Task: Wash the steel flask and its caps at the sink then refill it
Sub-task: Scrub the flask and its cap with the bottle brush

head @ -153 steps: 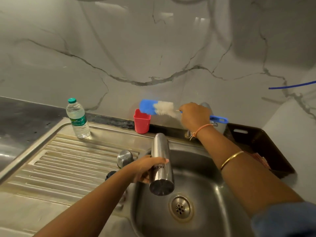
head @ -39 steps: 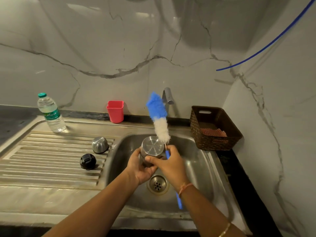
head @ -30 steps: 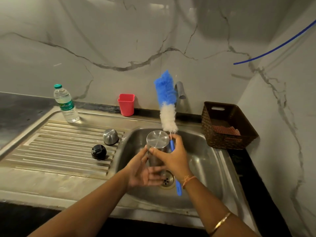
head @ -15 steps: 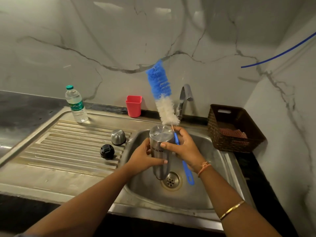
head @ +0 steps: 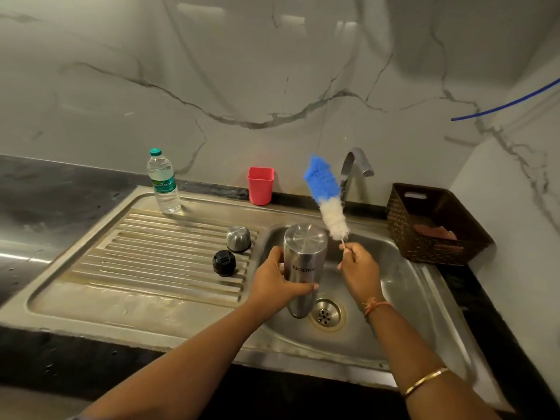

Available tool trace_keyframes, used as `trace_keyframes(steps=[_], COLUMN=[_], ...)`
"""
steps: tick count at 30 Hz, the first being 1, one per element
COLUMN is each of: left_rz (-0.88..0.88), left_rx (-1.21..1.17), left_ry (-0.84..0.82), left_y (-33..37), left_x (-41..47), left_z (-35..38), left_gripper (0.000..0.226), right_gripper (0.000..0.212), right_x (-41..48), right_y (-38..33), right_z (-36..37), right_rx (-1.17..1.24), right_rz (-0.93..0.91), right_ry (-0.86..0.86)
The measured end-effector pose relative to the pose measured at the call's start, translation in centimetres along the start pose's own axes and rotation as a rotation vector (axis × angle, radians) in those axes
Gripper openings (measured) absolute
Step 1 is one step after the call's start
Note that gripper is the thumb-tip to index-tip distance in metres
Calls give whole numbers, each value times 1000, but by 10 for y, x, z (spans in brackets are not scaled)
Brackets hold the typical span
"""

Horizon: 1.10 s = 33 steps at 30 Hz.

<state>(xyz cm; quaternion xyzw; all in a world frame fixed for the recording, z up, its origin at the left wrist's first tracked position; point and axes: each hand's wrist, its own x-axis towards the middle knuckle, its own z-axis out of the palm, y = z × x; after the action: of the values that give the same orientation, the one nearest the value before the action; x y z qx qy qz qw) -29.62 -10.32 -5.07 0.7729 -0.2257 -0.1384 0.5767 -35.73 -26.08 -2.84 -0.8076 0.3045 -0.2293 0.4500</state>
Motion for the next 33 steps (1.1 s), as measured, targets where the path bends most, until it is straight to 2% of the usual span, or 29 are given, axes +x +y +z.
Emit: trace_keyframes(steps=[7,12,20,25,33], left_rz=[-16,56,131,59,-29], left_rx=[-154,-26,105,38,-46], left_ry=[27,64,96,147,153], left_y=[-8,-17,-45,-60,-65], left_x=[-9,-10,10,34,85], left_z=[-64,-142,-242,-272,-278], left_gripper=[68,54,62,61,64], right_gripper=[20,19,15,16,12], right_x=[-25,-44,-57,-55,-35], right_y=[-22,-35,-67,-80,-81], right_z=[32,67,117,131,130], right_rx=[-159,-181,-182,-205,-224], right_rz=[102,188,254,246,256], right_ry=[121,229,357,358,339])
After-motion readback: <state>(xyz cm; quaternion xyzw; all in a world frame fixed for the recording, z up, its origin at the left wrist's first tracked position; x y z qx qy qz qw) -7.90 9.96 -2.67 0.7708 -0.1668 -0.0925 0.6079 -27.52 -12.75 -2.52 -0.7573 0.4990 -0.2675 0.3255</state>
